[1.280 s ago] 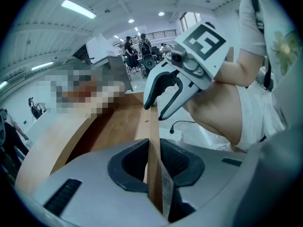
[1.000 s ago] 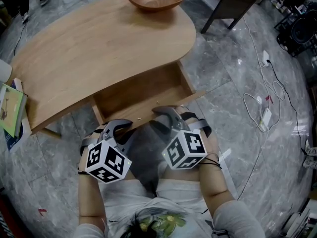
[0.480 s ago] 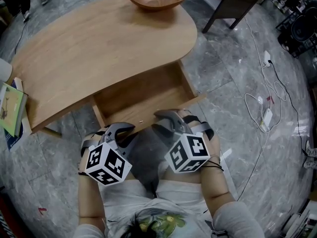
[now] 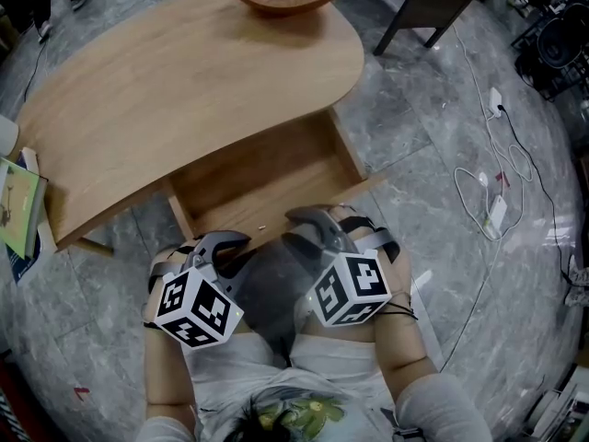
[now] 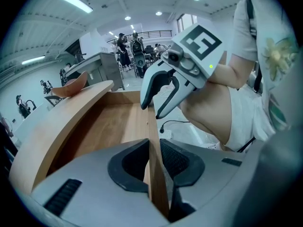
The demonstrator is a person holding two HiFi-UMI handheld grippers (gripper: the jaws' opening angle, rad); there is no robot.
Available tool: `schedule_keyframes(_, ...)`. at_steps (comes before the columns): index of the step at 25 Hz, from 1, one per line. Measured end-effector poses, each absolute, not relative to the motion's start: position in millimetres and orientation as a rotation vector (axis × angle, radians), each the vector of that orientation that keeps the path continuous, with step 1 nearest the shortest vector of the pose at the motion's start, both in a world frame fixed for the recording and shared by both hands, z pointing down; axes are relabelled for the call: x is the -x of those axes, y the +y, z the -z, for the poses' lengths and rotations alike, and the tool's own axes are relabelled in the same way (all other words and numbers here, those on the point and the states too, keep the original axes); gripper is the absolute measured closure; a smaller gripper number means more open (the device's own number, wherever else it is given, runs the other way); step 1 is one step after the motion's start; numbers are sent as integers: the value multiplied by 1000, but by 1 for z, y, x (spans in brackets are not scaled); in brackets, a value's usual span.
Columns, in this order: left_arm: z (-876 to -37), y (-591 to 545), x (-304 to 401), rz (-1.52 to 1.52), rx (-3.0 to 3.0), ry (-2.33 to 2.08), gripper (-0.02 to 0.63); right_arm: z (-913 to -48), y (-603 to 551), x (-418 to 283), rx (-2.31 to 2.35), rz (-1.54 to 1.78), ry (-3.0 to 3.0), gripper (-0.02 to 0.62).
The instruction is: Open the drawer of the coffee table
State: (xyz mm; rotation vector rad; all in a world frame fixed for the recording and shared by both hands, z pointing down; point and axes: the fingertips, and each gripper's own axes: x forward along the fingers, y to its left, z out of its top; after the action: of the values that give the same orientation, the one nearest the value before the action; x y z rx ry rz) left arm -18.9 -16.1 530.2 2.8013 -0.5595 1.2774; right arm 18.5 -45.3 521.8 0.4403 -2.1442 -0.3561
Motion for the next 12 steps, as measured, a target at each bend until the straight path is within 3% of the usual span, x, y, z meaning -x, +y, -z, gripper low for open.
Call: schedule_keyframes(12,-533,-8,16,-1289,-2805,-539,528,-522,-36,-22,-442,359,-2131,460)
